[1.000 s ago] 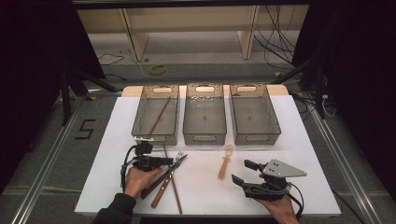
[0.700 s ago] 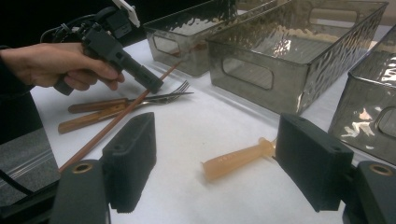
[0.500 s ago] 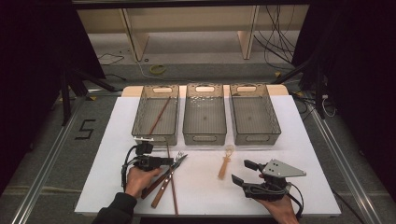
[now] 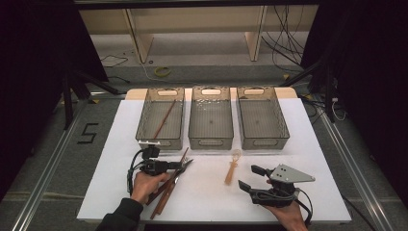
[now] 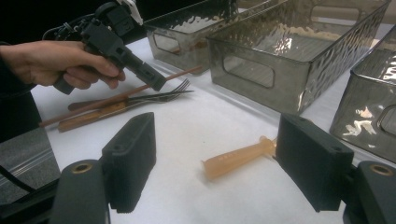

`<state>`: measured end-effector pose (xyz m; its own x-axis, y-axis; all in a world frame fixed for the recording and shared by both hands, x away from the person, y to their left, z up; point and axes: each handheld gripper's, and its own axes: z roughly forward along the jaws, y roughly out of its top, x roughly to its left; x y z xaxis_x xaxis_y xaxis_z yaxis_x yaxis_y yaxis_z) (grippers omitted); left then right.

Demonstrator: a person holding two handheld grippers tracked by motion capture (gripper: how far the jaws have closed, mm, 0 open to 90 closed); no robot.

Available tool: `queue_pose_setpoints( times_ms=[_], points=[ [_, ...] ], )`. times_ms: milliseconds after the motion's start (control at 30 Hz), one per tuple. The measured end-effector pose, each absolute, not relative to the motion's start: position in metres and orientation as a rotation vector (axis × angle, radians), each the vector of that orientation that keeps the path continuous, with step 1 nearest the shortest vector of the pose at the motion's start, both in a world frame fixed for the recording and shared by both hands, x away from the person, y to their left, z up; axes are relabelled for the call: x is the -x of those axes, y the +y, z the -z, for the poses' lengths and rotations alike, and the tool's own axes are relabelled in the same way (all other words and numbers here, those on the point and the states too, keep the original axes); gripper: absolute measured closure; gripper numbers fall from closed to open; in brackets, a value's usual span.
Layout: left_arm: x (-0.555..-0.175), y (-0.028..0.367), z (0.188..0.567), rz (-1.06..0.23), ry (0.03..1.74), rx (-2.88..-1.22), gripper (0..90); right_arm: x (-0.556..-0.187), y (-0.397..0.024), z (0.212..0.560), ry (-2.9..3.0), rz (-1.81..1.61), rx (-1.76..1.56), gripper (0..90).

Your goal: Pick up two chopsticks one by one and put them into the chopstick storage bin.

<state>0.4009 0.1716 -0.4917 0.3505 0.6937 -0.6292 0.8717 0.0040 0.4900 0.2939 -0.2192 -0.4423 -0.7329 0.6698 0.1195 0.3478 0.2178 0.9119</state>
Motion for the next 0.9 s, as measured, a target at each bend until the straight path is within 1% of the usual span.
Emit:
queue_pose_setpoints(
  times_ms=[500,633,900],
  points=[
    [-0.395,0.162,0.473,0.191,1.294,-1.846,84.7,-0.294,-0.219,0.442,2.197,-1.521,-0.953,29.8],
    [-0.392,0.161,0.465,0.134,1.263,-1.865,84.8,-0.294,-0.22,0.442,2.194,-1.521,-0.954,29.8],
    [-0.393,0.166,0.451,0.088,1.228,-1.883,84.7,-0.294,-0.22,0.442,2.189,-1.526,-0.956,29.8]
  ],
)
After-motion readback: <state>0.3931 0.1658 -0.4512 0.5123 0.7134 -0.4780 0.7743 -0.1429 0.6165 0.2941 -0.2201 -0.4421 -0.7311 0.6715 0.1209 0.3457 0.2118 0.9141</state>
